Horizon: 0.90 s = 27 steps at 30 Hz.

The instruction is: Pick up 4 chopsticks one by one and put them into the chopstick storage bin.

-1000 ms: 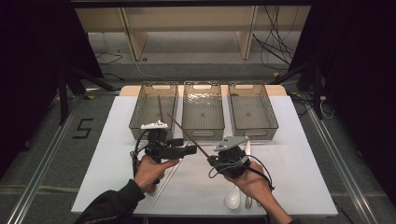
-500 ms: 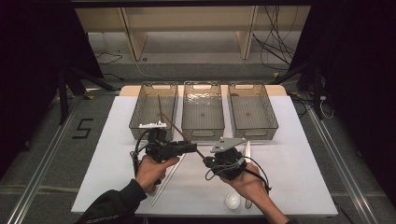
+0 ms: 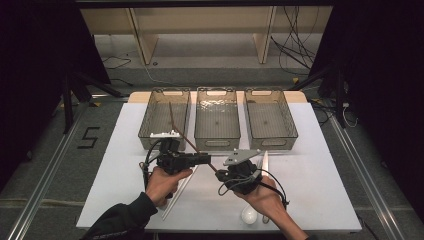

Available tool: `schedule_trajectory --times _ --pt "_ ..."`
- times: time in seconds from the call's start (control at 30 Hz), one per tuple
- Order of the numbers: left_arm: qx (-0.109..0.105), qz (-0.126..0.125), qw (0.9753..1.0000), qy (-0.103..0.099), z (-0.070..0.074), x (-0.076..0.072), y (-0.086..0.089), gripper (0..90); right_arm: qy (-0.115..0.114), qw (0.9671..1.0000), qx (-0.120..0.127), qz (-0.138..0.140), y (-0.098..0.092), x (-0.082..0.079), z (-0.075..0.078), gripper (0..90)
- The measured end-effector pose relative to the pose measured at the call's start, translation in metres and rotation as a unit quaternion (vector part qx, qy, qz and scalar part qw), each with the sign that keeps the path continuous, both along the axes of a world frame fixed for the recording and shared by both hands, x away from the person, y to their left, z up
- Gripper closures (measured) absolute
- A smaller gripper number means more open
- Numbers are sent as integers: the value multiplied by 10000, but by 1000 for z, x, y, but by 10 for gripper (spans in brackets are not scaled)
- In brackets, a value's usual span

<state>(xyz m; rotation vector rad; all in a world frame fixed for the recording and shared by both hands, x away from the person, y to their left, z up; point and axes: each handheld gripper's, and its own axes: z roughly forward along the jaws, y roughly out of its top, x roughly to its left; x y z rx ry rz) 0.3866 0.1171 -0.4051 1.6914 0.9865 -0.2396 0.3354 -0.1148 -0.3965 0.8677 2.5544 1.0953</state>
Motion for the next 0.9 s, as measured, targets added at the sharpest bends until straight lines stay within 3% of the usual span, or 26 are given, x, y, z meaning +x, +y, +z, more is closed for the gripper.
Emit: schedule_trajectory --times 0.3,0.5,0.73,0.9 --pt "-375 -235 9987 272 3 2 1 816 20 10000 39 10 0 0 -1 830" --pt "-170 -215 9995 171 9 3 4 836 86 9999 64 14 -6 2 0 740" --pt "-73 -42 9999 91 19 12 21 835 372 9991 61 -192 -24 7 1 497" --pt "3 115 9999 8 28 20 36 834 526 9980 57 -349 -34 9 1 426"
